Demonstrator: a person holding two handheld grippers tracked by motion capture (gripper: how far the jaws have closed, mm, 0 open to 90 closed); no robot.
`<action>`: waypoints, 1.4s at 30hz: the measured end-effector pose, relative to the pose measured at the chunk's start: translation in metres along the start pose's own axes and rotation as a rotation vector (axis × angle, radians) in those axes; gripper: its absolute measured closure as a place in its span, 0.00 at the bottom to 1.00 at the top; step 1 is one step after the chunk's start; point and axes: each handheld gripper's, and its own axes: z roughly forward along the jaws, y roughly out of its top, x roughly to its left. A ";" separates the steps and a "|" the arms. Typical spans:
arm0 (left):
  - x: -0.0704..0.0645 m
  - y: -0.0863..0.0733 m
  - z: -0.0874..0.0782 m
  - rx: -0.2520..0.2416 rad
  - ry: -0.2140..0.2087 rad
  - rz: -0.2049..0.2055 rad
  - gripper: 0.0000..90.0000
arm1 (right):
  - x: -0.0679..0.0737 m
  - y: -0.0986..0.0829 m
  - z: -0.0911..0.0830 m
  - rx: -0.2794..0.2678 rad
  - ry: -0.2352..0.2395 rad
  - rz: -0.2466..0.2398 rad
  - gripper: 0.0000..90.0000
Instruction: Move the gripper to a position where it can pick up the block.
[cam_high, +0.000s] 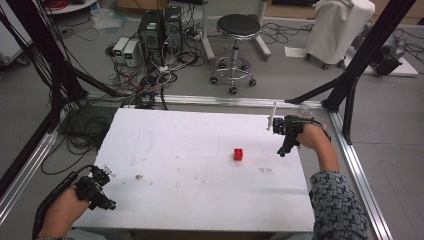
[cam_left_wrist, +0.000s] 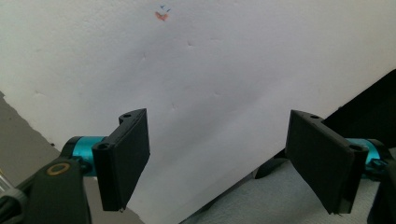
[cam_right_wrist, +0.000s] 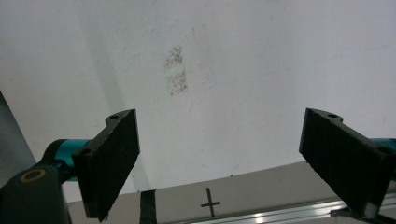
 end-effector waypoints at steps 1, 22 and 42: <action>0.000 0.000 0.000 -0.003 0.001 0.000 0.25 | -0.001 0.002 0.000 -0.003 0.002 -0.011 0.13; 0.008 -0.007 -0.005 -0.026 0.017 -0.030 0.25 | -0.015 0.057 0.023 -0.023 0.000 -0.156 0.13; 0.010 -0.009 -0.008 -0.028 0.017 -0.033 0.25 | -0.013 0.101 0.061 -0.031 0.025 -0.216 0.13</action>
